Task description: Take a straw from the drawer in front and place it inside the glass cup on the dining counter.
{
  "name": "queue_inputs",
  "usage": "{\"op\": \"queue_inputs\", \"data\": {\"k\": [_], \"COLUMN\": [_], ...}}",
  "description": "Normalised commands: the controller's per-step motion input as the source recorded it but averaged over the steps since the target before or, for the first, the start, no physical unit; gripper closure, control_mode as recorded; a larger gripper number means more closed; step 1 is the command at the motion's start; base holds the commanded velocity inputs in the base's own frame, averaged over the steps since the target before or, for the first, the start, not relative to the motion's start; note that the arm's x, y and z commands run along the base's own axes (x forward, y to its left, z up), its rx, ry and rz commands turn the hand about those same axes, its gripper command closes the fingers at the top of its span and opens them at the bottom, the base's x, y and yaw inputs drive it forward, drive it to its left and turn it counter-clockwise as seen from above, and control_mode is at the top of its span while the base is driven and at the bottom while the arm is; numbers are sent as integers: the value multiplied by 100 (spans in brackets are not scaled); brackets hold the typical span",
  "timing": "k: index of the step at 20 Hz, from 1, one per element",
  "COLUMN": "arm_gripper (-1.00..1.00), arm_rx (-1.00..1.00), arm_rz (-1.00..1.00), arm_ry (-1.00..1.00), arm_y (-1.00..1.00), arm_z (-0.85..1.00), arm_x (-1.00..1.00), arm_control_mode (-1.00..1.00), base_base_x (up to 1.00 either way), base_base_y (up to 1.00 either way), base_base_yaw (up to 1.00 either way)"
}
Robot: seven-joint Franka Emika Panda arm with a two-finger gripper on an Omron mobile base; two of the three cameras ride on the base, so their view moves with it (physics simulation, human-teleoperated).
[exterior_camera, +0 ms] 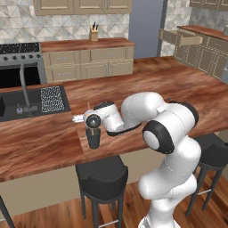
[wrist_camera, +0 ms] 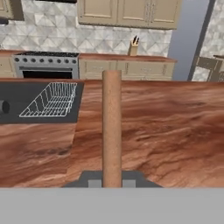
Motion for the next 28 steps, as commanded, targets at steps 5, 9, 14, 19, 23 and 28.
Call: {"op": "queue_inputs", "data": {"k": [5,9,14,19,23,28], "arm_gripper": [-100,-100,-100,-100,-100,-100], "arm_rx": [0,0,0,5,12,18], "arm_rz": [0,0,0,0,-1,-4], "arm_ry": [-15,-9,-4,3,20,36], "arm_y": [0,0,0,0,0,0], "arm_z": [-3,1,42,100,100,100], "arm_x": [-15,0,-3,-34,-36,-38], "arm_control_mode": [-100,-100,-100,-100,-100,-100], "base_base_x": [0,0,0,0,0,0], "base_base_y": [0,0,0,0,0,0], "base_base_yaw": [0,0,0,0,0,0]}}
